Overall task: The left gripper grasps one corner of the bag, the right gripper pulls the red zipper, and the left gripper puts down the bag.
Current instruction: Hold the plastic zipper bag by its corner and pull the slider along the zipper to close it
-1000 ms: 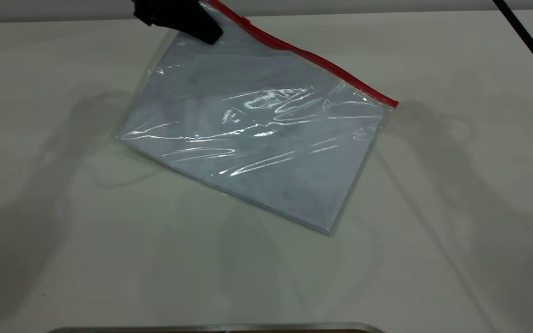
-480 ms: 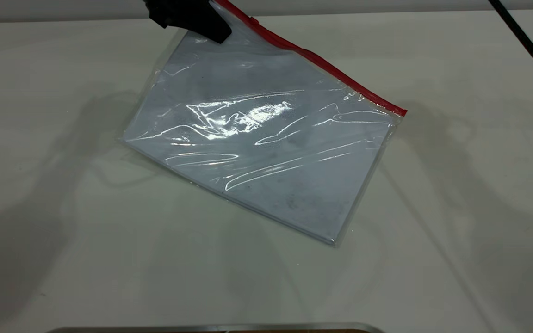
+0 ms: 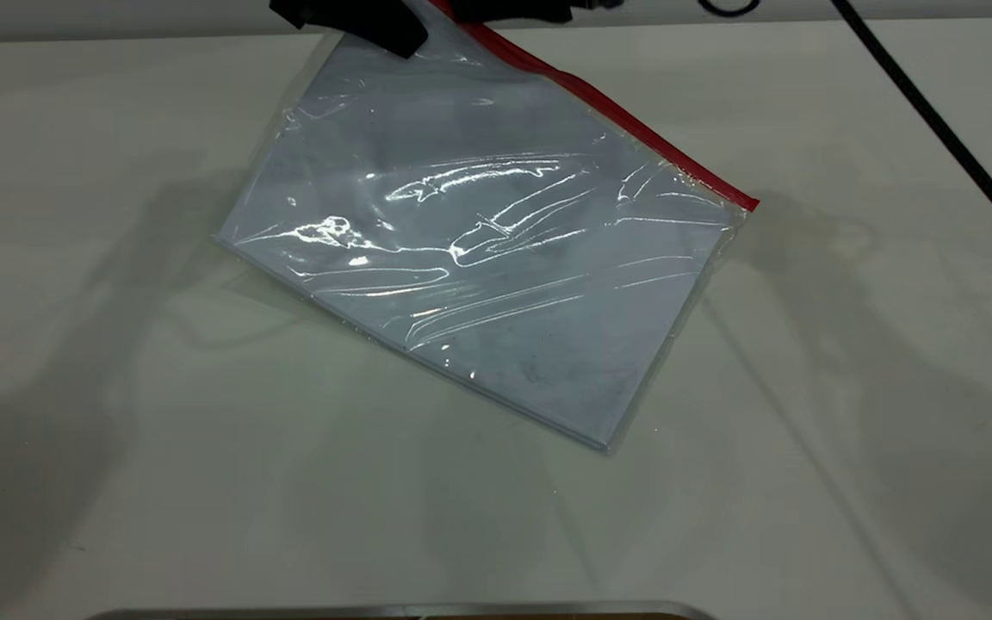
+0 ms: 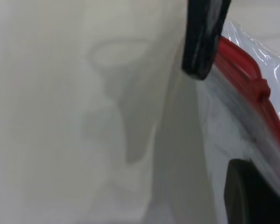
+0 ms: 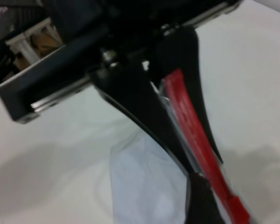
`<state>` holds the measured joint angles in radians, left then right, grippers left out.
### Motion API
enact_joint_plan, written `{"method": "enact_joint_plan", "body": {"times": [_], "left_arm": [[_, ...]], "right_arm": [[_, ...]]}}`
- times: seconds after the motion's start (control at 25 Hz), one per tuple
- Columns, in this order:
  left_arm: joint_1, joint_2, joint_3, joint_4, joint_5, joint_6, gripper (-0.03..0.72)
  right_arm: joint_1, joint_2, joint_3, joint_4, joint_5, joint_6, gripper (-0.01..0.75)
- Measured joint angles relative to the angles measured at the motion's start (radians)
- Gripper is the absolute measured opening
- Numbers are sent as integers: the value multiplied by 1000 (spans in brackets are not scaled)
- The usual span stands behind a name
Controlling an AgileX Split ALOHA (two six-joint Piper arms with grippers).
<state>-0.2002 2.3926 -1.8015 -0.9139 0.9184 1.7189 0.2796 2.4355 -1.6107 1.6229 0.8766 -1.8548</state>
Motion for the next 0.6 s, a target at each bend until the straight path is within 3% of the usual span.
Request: {"method": "enact_joint_plan", "body": {"times": [0.4, 0.6], "left_arm": [[0, 0, 0, 0, 2, -41, 53], [4, 0, 0, 0, 2, -46, 53]], "right_arm": [[0, 56, -1, 74, 28, -7, 489], [0, 57, -2, 90, 40, -17, 390]]}}
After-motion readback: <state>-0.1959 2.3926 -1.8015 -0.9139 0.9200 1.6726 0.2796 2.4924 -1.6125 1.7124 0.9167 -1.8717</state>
